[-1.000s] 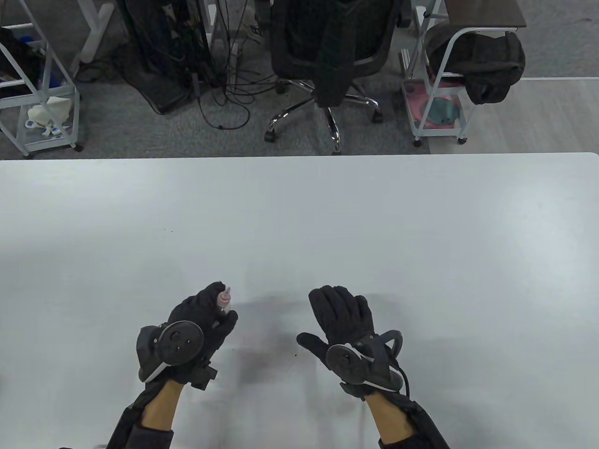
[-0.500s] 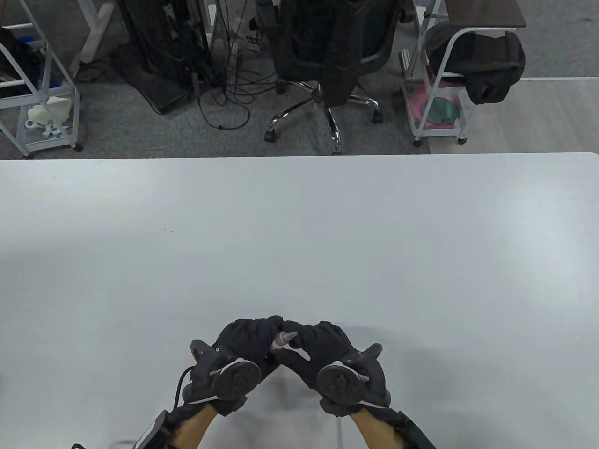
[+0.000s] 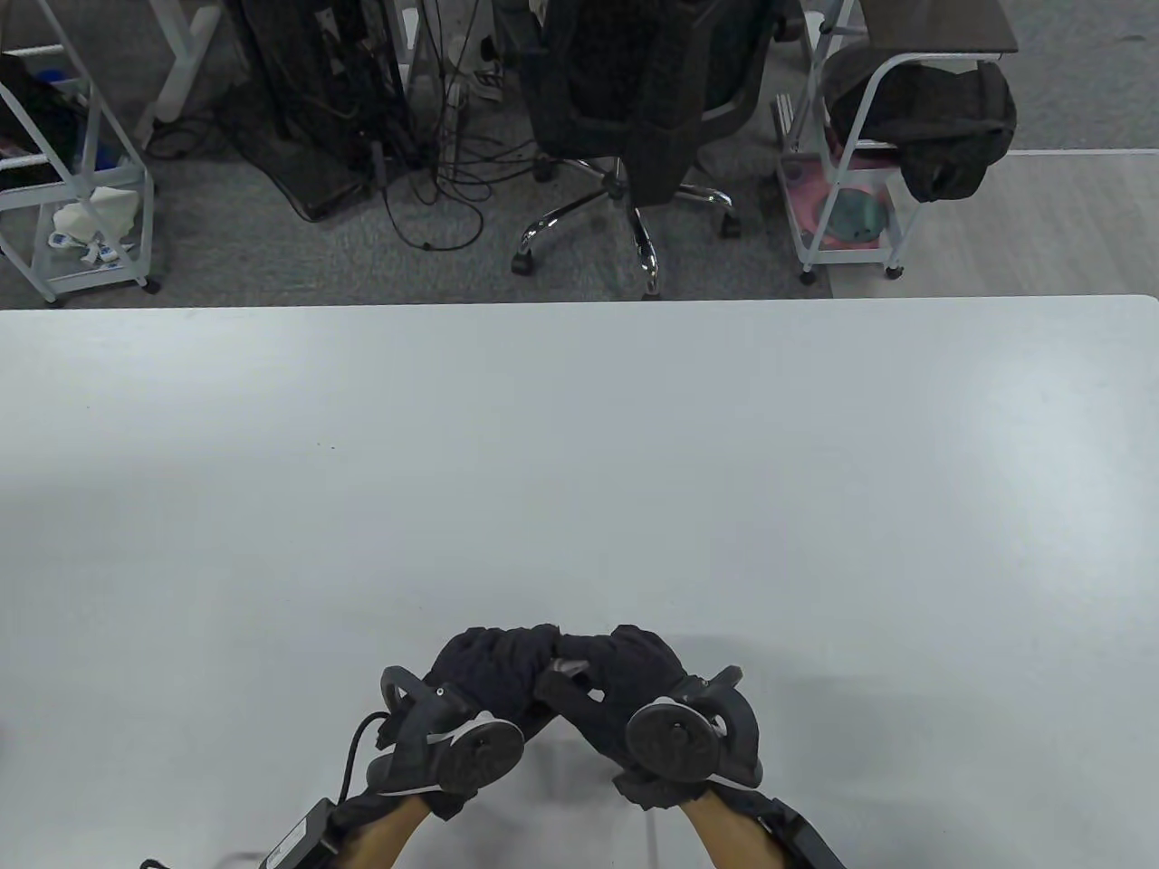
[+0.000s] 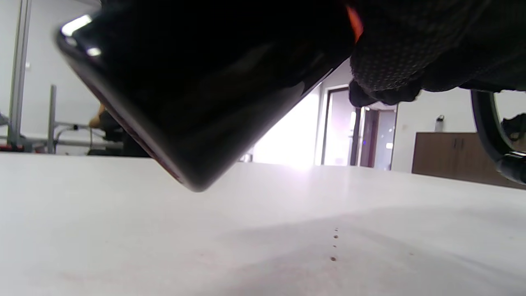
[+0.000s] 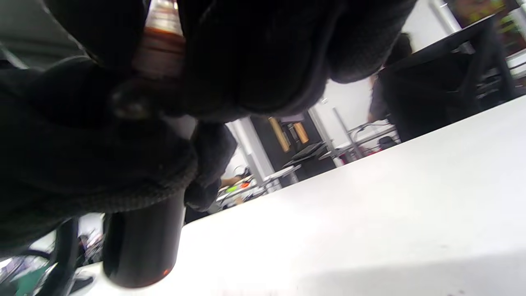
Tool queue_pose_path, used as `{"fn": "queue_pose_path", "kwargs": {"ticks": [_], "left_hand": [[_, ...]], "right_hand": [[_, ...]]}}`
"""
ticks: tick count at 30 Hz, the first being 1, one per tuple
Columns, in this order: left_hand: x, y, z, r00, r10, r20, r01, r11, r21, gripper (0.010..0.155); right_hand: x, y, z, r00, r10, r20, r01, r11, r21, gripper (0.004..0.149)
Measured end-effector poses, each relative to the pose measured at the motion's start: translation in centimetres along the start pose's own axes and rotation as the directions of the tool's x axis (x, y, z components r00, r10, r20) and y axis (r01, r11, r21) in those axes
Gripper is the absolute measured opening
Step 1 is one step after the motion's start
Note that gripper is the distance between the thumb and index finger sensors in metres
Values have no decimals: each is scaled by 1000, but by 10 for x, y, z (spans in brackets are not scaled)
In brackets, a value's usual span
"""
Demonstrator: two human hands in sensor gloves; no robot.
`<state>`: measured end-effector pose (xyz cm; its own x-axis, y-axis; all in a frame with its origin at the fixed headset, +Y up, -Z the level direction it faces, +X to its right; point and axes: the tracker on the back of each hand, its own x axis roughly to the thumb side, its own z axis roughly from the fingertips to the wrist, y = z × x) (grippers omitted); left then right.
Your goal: Open soy sauce bottle by twisting cap
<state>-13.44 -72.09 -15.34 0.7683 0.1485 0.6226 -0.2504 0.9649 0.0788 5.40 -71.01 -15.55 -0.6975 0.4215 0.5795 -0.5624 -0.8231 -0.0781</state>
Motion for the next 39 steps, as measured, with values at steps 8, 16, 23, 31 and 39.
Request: {"fn": "queue_pose_path", "kwargs": {"ticks": [8, 16, 23, 31, 39], "left_hand": [[-4, 1, 0, 1000, 11, -3, -11, 1000, -8, 73], [-1, -2, 0, 1000, 14, 8, -14, 1000, -19, 73], [-5, -1, 0, 998, 62, -5, -62, 998, -8, 73], [-2, -3, 0, 999, 44, 4, -44, 999, -15, 73], [-4, -1, 0, 998, 62, -5, -62, 998, -4, 73]], "right_hand": [[7, -5, 6, 996, 68, 50, -70, 997, 30, 73], [25, -5, 7, 969, 234, 83, -229, 971, -66, 50], [23, -6, 11, 978, 204, 43, -198, 972, -126, 72], [27, -4, 8, 957, 283, 65, -275, 956, -102, 49], [25, -6, 10, 955, 297, 15, -291, 942, -165, 70]]}}
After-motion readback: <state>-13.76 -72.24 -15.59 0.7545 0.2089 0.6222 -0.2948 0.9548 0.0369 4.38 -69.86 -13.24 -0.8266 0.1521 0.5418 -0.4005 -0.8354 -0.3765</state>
